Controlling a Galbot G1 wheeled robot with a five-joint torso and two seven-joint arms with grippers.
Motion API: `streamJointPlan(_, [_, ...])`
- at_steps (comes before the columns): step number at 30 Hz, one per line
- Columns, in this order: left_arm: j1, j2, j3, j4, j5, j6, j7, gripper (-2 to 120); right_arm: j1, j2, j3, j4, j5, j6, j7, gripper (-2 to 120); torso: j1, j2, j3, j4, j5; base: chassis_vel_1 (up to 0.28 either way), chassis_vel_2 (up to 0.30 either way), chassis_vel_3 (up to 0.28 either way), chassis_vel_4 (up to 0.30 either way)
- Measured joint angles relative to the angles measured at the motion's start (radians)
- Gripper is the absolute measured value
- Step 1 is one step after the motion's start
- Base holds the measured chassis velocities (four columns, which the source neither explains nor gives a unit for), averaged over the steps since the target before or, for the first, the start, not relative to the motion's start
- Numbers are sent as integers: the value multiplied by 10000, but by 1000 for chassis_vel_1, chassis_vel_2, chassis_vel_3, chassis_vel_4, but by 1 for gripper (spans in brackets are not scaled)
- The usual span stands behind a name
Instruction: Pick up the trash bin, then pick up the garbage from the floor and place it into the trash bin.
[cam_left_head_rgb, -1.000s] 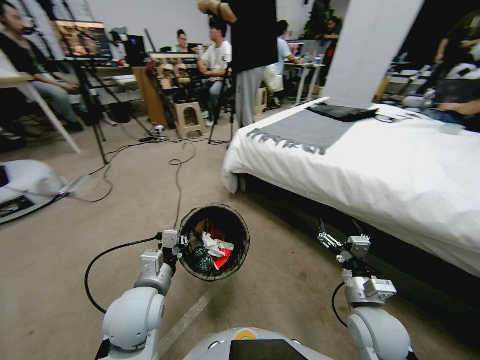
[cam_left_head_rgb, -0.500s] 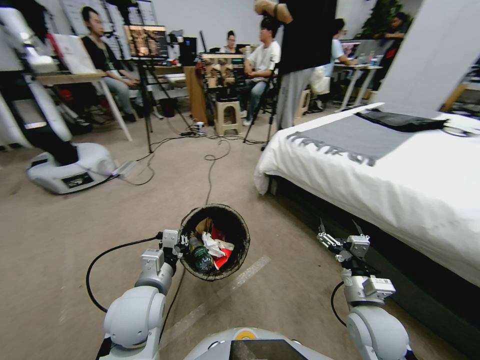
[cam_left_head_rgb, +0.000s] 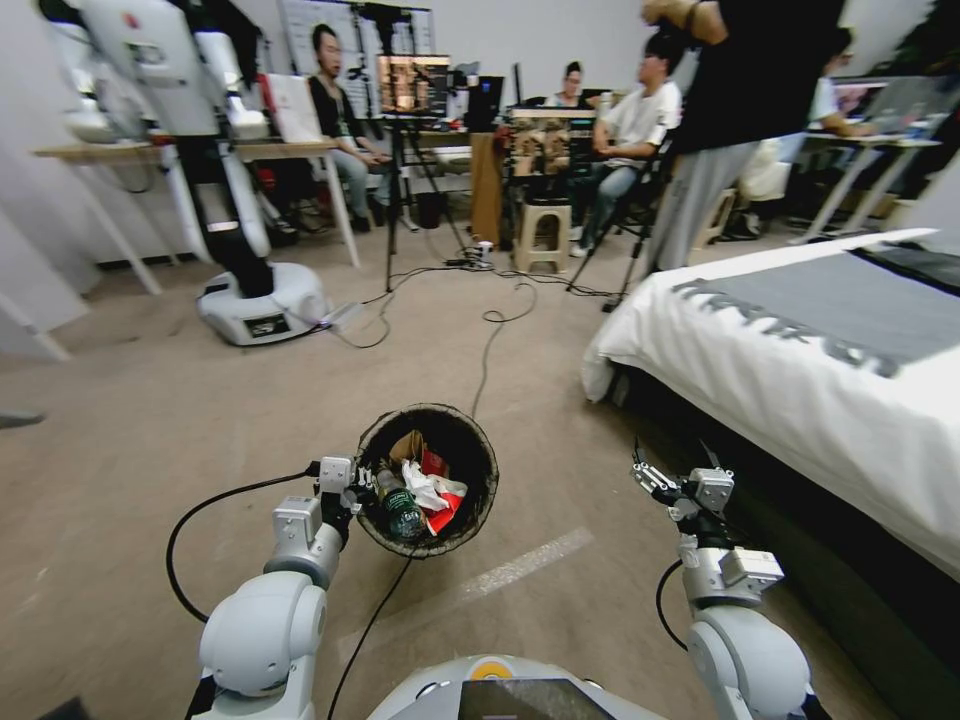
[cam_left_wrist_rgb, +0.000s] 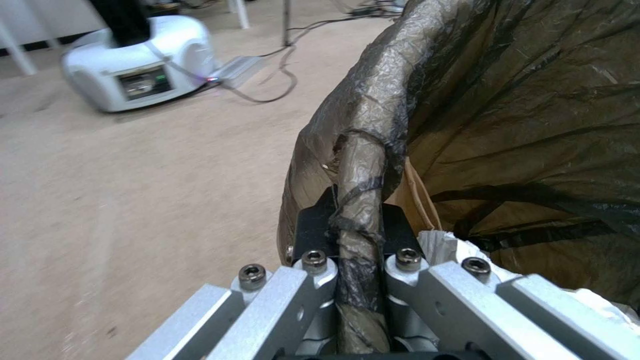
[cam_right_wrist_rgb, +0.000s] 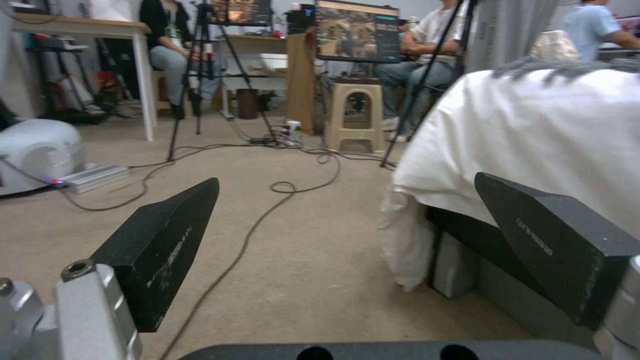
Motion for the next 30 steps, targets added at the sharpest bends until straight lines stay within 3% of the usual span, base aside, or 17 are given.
streamJointPlan(30, [211,-74,155,-119,184,-215,-29,1,-92,-88,104,-36,132,82,6,100,0,0,0,1,0,109,110,112,109])
